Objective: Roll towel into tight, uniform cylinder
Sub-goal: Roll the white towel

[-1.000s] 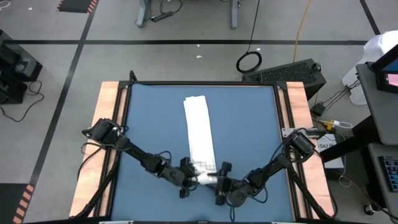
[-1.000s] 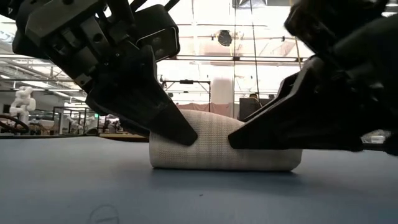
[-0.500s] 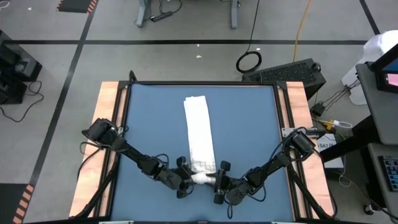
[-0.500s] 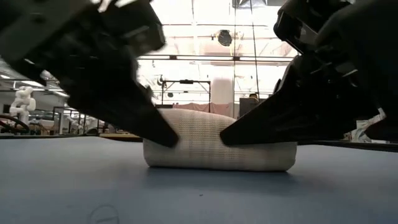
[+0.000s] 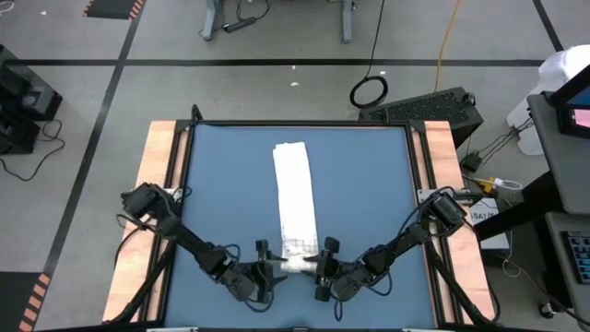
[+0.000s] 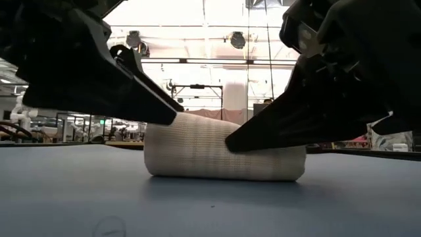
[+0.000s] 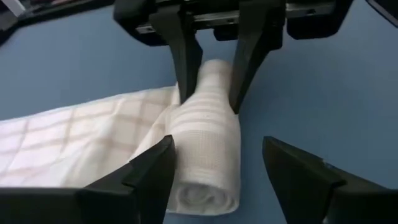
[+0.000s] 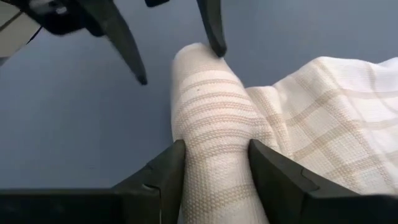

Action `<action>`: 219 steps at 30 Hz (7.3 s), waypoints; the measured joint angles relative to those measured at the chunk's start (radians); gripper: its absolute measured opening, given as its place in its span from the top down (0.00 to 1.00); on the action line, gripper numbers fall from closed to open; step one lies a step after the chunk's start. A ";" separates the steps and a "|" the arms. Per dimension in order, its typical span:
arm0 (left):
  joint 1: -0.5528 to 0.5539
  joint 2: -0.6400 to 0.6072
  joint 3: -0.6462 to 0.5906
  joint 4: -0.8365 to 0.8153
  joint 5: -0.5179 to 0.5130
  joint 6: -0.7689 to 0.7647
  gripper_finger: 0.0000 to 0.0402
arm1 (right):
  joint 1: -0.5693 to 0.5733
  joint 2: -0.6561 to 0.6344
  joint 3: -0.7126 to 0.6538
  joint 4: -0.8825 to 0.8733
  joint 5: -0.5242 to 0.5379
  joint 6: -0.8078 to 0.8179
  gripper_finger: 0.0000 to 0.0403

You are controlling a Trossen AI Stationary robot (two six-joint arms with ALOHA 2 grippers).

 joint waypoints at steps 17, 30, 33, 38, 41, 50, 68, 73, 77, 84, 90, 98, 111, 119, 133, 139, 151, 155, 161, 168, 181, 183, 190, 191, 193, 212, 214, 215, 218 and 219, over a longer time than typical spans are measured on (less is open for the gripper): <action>0.048 0.063 0.002 0.050 0.047 0.024 0.42 | -0.007 0.000 -0.002 0.025 -0.033 0.009 0.60; 0.130 0.056 0.008 -0.024 0.266 -0.177 0.77 | 0.017 -0.051 -0.003 -0.006 -0.015 -0.120 0.59; 0.144 0.056 0.009 -0.043 0.303 -0.235 0.77 | 0.057 -0.087 -0.007 -0.043 0.039 -0.262 0.53; 0.170 0.052 0.008 -0.041 0.359 -0.295 0.77 | 0.114 -0.115 -0.005 -0.111 0.090 -0.332 0.41; 0.188 0.051 0.007 -0.045 0.411 -0.346 0.73 | 0.132 -0.115 -0.005 -0.155 0.124 -0.306 0.36; 0.229 0.047 0.008 -0.087 0.507 -0.451 0.74 | 0.092 -0.117 -0.003 -0.189 0.145 -0.244 0.35; 0.214 0.046 0.005 -0.080 0.506 -0.494 0.72 | 0.010 -0.124 -0.002 -0.230 -0.044 -0.068 0.63; 0.181 0.024 0.002 -0.103 0.445 -0.461 0.58 | -0.006 -0.125 0.001 -0.228 -0.103 -0.014 0.73; 0.148 -0.019 -0.002 -0.144 0.335 -0.393 0.41 | -0.019 -0.125 0.002 -0.229 -0.151 0.034 0.74; 0.057 -0.060 -0.001 -0.051 0.095 -0.110 0.28 | -0.063 -0.125 0.003 -0.232 -0.267 0.104 0.72; 0.006 -0.026 -0.001 -0.017 0.069 -0.083 0.28 | -0.099 -0.126 0.002 -0.222 -0.349 0.113 0.71; -0.043 0.006 0.001 -0.021 -0.033 -0.079 0.28 | -0.133 -0.126 0.001 -0.204 -0.425 0.137 0.71; -0.020 0.052 0.004 -0.016 -0.028 -0.073 0.33 | -0.136 -0.126 0.000 -0.202 -0.439 0.161 0.71; 0.005 0.057 0.005 -0.028 -0.028 -0.081 0.53 | -0.135 -0.126 -0.001 -0.202 -0.438 0.160 0.71; 0.021 0.058 0.006 -0.091 0.019 -0.181 0.39 | -0.134 -0.126 -0.001 -0.201 -0.438 0.152 0.71; 0.038 0.059 0.005 -0.099 0.037 -0.179 0.34 | -0.134 -0.126 -0.001 -0.201 -0.437 0.150 0.71; 0.063 0.056 0.005 -0.142 0.101 -0.209 0.73 | -0.134 -0.127 -0.002 -0.194 -0.428 0.153 0.70; 0.079 0.054 0.005 -0.162 0.138 -0.233 0.71 | -0.124 -0.156 -0.003 -0.207 -0.415 0.084 0.61; 0.111 0.046 0.006 -0.160 0.243 -0.279 0.66 | -0.041 -0.235 -0.009 -0.299 -0.225 -0.129 0.38; 0.141 0.019 0.005 -0.196 0.321 -0.370 0.66 | 0.124 -0.191 -0.007 -0.183 0.090 -0.394 0.29; 0.242 -0.002 0.006 -0.213 0.573 -0.429 0.66 | 0.102 -0.058 -0.003 0.035 0.219 -0.568 0.31; 0.254 -0.002 0.006 -0.208 0.599 -0.429 0.66 | 0.091 -0.058 -0.003 0.035 0.218 -0.562 0.31; 0.272 -0.002 0.006 -0.201 0.637 -0.429 0.66 | 0.038 -0.061 -0.002 -0.041 0.120 -0.415 0.33; 0.273 -0.002 0.006 -0.201 0.639 -0.429 0.66 | 0.031 -0.062 -0.002 -0.050 0.102 -0.390 0.34; 0.275 -0.002 0.006 -0.201 0.645 -0.429 0.66 | 0.022 -0.063 -0.002 -0.058 0.082 -0.359 0.37; 0.206 -0.102 -0.003 -0.232 0.397 -0.280 0.43 | -0.033 -0.067 0.003 -0.149 -0.060 -0.076 0.57; 0.176 -0.135 -0.004 -0.231 0.297 -0.214 0.38 | -0.040 -0.067 0.003 -0.155 -0.071 -0.053 0.57; 0.161 -0.150 -0.003 -0.221 0.257 -0.184 0.36 | -0.045 -0.067 0.003 -0.156 -0.075 -0.042 0.57; 0.113 -0.169 -0.002 -0.209 0.137 -0.105 0.31 | -0.063 -0.068 0.003 -0.157 -0.112 0.000 0.57; 0.099 -0.168 -0.002 -0.208 0.109 -0.082 0.30 | -0.068 -0.068 0.003 -0.156 -0.119 0.015 0.57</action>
